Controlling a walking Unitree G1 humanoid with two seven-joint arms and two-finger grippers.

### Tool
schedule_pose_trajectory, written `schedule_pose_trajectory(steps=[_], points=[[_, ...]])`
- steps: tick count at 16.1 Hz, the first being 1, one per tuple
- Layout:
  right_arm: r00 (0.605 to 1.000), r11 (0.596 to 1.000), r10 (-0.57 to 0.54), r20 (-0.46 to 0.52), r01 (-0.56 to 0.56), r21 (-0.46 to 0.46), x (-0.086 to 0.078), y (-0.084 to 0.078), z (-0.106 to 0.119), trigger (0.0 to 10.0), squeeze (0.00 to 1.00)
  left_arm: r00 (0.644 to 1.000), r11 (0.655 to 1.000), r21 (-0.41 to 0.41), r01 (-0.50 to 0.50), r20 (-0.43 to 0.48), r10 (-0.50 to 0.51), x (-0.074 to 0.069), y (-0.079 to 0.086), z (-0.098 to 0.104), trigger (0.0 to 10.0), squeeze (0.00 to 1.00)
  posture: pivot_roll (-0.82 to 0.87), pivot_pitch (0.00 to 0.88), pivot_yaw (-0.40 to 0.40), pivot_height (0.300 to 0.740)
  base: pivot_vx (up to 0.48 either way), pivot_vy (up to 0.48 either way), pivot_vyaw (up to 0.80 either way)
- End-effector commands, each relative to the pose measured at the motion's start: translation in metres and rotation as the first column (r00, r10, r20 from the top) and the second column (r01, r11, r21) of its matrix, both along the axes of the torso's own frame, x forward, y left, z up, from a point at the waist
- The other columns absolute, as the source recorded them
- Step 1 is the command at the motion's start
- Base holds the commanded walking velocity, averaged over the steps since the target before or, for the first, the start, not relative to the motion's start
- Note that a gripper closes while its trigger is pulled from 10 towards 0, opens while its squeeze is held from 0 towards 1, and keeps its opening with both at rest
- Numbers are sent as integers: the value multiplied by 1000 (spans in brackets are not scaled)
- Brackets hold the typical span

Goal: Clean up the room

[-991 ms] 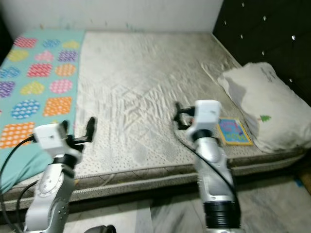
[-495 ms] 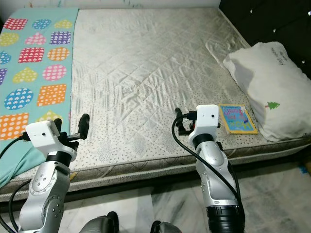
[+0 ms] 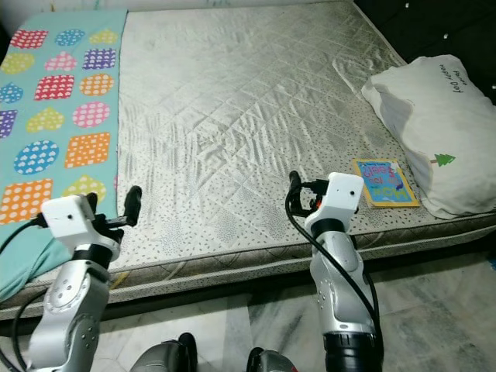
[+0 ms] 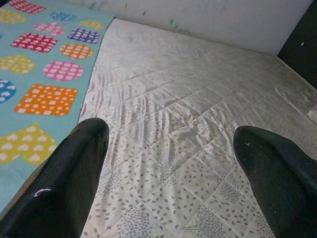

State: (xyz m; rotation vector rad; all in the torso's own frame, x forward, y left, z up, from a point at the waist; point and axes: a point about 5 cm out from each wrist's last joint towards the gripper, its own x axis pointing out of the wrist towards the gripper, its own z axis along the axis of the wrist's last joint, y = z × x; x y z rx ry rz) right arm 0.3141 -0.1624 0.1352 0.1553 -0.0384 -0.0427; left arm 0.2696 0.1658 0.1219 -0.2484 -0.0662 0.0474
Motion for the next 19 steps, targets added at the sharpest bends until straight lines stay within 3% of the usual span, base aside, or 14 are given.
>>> schedule_pose_trajectory(steps=[1, 2, 4, 7, 11, 13, 14, 17, 19], points=[[1000, 1000, -15, 5, 15, 17, 4, -1, -1, 10000, 0, 1000, 1000, 6, 9, -5, -9, 3, 1, -5, 10000, 0, 62, 93, 27, 740, 0, 0, 0], [1000, 1000, -14, 4, 14, 23, 4, -1, -2, 10000, 0, 1000, 1000, 7, 11, -7, -10, 4, 1, -6, 10000, 0, 62, 93, 27, 740, 0, 0, 0], [999, 999, -43, -28, 43, 20, 8, -1, -13, 10000, 0, 999, 999, 40, 31, -20, -31, 13, 2, -14, 10000, 0, 57, 12, 52, 740, 0, 0, 0], [998, 998, -60, -18, 60, 29, 8, -6, -19, 10000, 0, 999, 998, 51, 33, -24, -32, 23, 9, -20, 10000, 0, 45, 0, 78, 740, 0, 0, 0], [997, 997, -76, 18, 76, -11, -12, -32, -30, 10000, 0, 999, 994, 98, 50, -18, -49, 26, 22, -23, 10000, 0, 29, 0, 104, 740, 0, 0, 0], [998, 996, -67, -10, 66, -64, -28, -43, -40, 10000, 0, 999, 993, 111, 45, -35, -41, 17, 31, -31, 10000, 0, 21, 0, 95, 740, 0, 0, 0], [997, 987, -79, -16, 76, -143, -35, -47, -43, 10000, 0, 998, 992, 116, 45, -38, -40, 10, 35, -34, 10000, 0, 21, 0, 88, 740, 0, 0, 0], [999, 989, -45, -24, 42, -143, -61, -55, -51, 10000, 0, 997, 987, 144, 68, -53, -61, -13, 45, -37, 10000, 0, 12, 0, 71, 740, 0, 0, 0], [996, 974, -81, -34, 71, -215, -74, -63, -58, 10000, 0, 996, 988, 145, 49, -77, -38, -24, 50, -42, 10000, 0, 7, 0, 82, 740, 0, 0, 0]])
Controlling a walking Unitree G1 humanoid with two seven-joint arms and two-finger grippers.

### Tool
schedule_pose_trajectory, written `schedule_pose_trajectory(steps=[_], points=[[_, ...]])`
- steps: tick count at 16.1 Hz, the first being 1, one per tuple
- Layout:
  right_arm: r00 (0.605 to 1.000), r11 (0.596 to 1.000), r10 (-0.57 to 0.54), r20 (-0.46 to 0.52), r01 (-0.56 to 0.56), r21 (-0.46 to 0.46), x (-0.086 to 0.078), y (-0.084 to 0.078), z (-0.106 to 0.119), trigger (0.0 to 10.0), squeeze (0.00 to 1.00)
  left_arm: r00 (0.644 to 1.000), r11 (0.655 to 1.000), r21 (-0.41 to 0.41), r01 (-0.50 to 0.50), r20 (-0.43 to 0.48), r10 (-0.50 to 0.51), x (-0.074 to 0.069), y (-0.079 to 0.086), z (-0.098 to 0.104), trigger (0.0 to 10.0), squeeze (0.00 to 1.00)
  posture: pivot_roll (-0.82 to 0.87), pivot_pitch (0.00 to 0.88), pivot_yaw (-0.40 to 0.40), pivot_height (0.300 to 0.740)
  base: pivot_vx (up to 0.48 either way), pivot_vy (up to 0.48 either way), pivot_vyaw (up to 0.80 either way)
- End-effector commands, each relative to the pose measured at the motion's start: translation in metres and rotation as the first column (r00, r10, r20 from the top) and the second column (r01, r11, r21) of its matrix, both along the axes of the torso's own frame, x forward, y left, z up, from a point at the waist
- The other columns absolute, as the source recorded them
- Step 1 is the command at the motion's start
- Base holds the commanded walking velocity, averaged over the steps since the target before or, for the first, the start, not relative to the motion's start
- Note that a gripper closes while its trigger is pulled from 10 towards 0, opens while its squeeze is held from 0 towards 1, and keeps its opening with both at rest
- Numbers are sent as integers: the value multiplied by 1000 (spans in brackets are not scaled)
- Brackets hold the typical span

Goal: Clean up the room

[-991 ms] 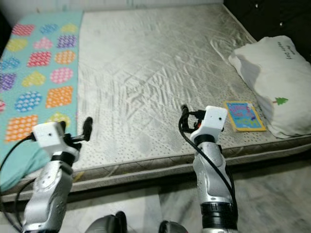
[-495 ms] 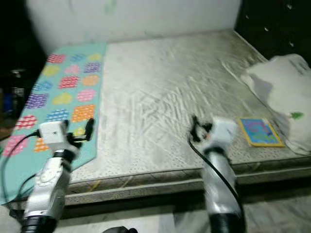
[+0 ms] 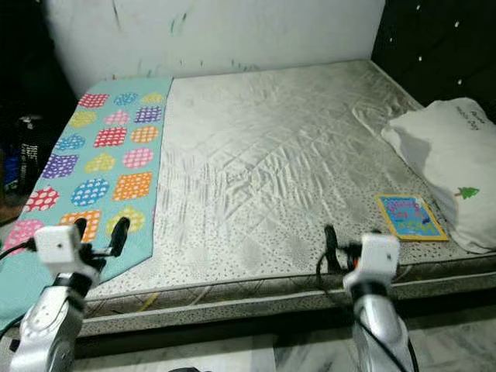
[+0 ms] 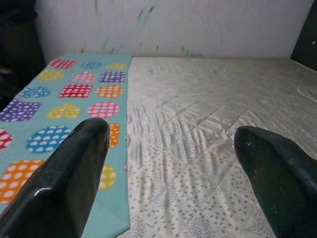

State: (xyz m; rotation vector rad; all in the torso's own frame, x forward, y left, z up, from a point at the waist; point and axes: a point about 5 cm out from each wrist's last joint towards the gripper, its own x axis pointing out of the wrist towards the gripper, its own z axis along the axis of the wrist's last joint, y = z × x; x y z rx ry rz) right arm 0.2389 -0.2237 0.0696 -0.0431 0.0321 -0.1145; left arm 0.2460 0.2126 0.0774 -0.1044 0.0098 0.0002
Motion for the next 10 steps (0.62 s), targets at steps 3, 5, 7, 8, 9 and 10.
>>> schedule_pose_trajectory(steps=[3, 5, 7, 8, 9, 10], points=[[1000, 999, -13, 10, 12, 34, 3, 7, 4, 10000, 0, 998, 998, -31, -56, -16, 56, -5, 3, -3, 10000, 0, 13, 0, 87, 740, 0, 0, 0], [1000, 997, -13, 28, 11, 75, 13, 16, 5, 10000, 0, 998, 997, -41, -62, -16, 61, -1, -3, -3, 10000, 0, 37, 0, 106, 740, 0, 0, 0], [998, 994, -34, 46, 30, 102, 21, 25, 9, 10000, 0, 999, 999, -34, -38, -8, 38, 4, -5, 2, 10000, 0, 34, 0, 129, 740, 0, 0, 0], [998, 993, -41, 50, 36, 111, 22, 27, 9, 10000, 0, 999, 999, -30, -33, -11, 32, 5, -4, 2, 10000, 0, 28, 0, 142, 740, 0, 0, 0], [997, 992, -48, 56, 41, 119, 20, 29, 11, 10000, 0, 1000, 999, -26, -19, -16, 19, 7, -3, 3, 10000, 0, 21, 0, 156, 740, 0, 0, 0], [996, 991, -63, 60, 55, 121, 19, 27, 11, 10000, 0, 1000, 1000, -25, -3, -19, 3, 9, -6, 4, 10000, 0, 15, 0, 169, 740, 0, 0, 0]])
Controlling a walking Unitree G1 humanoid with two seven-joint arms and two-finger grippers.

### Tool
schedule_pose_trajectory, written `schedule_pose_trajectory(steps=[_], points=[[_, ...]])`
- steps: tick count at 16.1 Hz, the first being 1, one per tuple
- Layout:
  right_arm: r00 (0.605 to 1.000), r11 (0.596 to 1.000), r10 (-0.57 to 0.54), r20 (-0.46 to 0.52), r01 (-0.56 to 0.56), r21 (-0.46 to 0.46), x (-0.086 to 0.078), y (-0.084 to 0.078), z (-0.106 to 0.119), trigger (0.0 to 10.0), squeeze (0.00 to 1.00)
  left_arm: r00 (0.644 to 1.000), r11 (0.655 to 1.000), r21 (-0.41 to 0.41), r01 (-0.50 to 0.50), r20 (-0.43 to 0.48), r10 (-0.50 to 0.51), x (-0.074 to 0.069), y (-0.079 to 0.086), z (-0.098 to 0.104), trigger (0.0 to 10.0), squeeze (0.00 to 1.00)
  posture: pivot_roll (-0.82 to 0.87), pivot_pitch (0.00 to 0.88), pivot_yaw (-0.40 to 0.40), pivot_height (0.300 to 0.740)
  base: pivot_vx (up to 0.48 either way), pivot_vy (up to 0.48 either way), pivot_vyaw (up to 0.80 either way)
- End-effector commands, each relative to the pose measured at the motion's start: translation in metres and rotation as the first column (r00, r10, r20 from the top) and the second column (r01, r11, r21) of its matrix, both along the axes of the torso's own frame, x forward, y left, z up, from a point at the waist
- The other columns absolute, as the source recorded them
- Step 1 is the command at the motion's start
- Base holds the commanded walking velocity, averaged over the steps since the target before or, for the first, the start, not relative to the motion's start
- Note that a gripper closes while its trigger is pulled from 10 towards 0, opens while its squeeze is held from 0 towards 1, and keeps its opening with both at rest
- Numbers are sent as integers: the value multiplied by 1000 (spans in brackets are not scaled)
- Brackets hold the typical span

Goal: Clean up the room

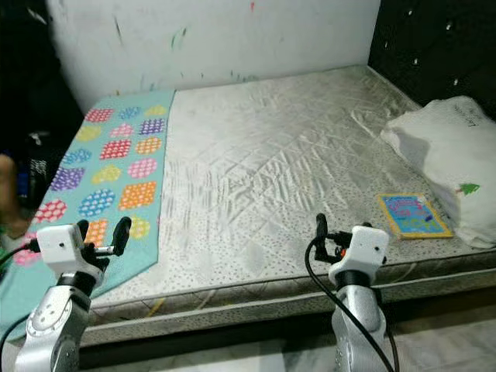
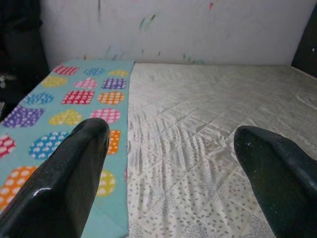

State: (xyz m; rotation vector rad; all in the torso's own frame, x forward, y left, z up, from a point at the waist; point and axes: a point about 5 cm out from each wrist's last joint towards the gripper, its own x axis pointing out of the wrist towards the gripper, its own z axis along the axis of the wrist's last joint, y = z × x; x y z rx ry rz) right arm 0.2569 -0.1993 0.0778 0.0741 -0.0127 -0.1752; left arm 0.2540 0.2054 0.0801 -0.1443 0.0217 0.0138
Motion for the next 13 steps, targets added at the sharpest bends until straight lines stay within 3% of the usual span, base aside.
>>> schedule_pose_trajectory(steps=[1, 4, 6, 10, 13], points=[[1000, 1000, -22, 10, 22, 7, -2, 0, 2, 10000, 0, 999, 999, 17, 35, -10, -35, 3, -2, 2, 10000, 0, -1, 0, 187, 740, 0, 0, 0], [999, 999, -47, 2, 47, -4, -4, -7, 2, 10000, 0, 998, 998, 10, 65, -15, -65, 6, -13, 0, 10000, 0, -15, 0, 167, 740, 0, 0, 0], [1000, 999, 18, 4, -17, -41, 6, -6, 9, 10000, 0, 1000, 999, -22, 29, -3, -29, 3, -18, -2, 10000, 0, 6, 0, 95, 740, 0, 0, 0], [990, 986, 144, -9, -144, -89, 31, 0, 20, 10000, 0, 993, 991, -75, -114, 2, 115, -17, -16, -8, 10000, 0, 69, 8, -27, 740, 0, 0, 0], [981, 977, 194, -26, -196, -84, 40, 9, 19, 10000, 0, 984, 981, -74, -180, -9, 179, -31, -9, -13, 10000, 0, 117, 10, -65, 740, 0, 0, 0]])
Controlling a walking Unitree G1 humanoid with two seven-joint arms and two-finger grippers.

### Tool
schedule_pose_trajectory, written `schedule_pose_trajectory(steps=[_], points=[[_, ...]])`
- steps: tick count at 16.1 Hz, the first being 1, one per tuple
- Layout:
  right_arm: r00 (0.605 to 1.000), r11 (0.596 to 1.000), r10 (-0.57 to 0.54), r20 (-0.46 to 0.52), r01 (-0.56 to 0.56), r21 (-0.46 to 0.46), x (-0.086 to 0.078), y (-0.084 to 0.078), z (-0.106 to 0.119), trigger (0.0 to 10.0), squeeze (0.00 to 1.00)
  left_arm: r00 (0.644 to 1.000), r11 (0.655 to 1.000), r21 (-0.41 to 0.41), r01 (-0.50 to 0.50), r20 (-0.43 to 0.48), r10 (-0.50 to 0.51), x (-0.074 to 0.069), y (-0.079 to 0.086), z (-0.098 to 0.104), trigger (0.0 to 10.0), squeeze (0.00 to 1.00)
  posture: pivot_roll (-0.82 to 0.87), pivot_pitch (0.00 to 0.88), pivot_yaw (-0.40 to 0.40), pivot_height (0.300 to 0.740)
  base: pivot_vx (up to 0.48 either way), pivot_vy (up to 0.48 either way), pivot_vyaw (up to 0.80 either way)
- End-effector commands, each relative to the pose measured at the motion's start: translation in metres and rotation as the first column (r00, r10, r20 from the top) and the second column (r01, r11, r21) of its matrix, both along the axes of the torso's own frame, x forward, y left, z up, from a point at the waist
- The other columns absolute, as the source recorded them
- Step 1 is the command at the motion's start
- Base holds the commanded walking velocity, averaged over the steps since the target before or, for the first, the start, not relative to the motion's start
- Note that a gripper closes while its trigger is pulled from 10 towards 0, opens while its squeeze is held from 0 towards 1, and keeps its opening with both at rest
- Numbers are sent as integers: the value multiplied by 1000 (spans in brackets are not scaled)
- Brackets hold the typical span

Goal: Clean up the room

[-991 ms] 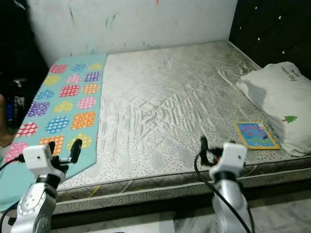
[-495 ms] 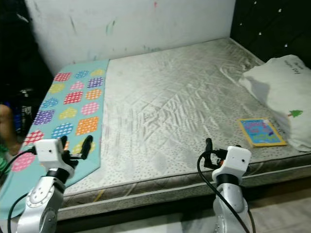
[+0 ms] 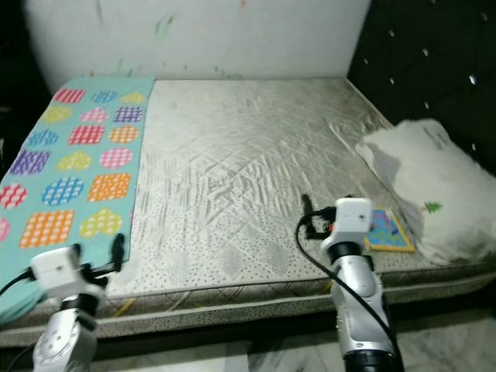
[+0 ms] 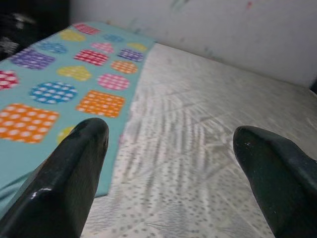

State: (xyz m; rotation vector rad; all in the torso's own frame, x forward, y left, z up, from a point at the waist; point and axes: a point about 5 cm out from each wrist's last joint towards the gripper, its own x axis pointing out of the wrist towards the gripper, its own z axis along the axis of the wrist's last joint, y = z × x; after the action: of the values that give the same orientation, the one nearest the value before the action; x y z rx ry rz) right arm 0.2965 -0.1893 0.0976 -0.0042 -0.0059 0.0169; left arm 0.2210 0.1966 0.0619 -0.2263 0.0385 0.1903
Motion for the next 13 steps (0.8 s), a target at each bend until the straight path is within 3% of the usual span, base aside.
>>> schedule_pose_trajectory(steps=[1, 5, 13], points=[[999, 999, 33, -17, -33, 6, 4, 9, -2, 10000, 0, 999, 999, 19, -31, 29, 30, -2, 6, 7, 10000, 0, 138, 12, -68, 740, 0, 0, 0], [999, 999, 42, -13, -42, 23, 2, 17, -3, 10000, 0, 999, 999, 27, -30, 22, 29, -2, 13, 9, 10000, 0, 116, 33, -47, 740, 0, 0, 0], [999, 999, -32, -25, 33, 9, -5, 0, -8, 10000, 0, 992, 993, 15, 113, 50, -114, 14, -5, 17, 10000, 0, 70, 45, -5, 740, 0, 0, 0]])
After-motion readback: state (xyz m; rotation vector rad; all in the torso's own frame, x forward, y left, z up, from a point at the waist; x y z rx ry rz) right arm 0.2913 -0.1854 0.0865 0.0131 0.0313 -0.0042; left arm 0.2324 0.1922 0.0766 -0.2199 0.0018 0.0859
